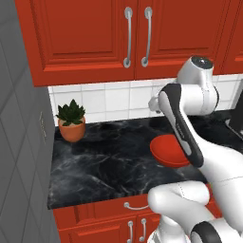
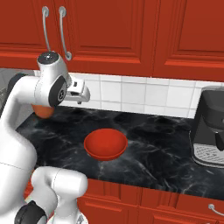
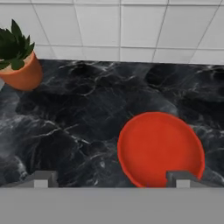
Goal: Open the cabinet. Pick the orange and pear from the cabinet and place them into the bowl. Then close the cabinet.
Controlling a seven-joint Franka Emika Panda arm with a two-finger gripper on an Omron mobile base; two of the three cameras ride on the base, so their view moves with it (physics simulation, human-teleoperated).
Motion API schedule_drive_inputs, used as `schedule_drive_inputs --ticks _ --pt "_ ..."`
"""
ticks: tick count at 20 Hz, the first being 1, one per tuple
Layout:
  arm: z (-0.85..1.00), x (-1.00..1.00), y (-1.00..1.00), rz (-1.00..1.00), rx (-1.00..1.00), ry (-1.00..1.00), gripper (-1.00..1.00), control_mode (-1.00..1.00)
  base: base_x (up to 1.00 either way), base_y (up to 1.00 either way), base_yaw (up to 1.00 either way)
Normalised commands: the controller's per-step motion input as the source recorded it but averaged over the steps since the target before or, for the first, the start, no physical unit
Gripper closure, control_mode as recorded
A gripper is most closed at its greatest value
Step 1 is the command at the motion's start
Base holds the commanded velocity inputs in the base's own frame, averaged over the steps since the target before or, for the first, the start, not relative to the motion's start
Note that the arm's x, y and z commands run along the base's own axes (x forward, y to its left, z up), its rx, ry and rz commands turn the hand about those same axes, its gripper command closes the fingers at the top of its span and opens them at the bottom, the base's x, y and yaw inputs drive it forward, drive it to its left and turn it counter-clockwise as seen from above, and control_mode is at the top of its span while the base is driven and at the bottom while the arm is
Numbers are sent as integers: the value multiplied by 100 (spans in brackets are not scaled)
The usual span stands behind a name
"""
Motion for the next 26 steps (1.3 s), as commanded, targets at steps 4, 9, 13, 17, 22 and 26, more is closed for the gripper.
schedule_drive_inputs --ticks 4,9,13,17,22,26 --pt "14 -31 0 0 1 -30 -100 -100 0 0 0" --pt "16 -39 0 0 2 -35 -100 -100 0 0 0" --pt "13 -38 0 0 2 -33 -100 -100 0 0 0" --pt "16 -31 0 0 4 -30 -100 -100 0 0 0" --pt "15 -36 0 0 4 -33 -100 -100 0 0 0" --pt "7 -15 0 0 2 -19 -100 -100 0 0 0"
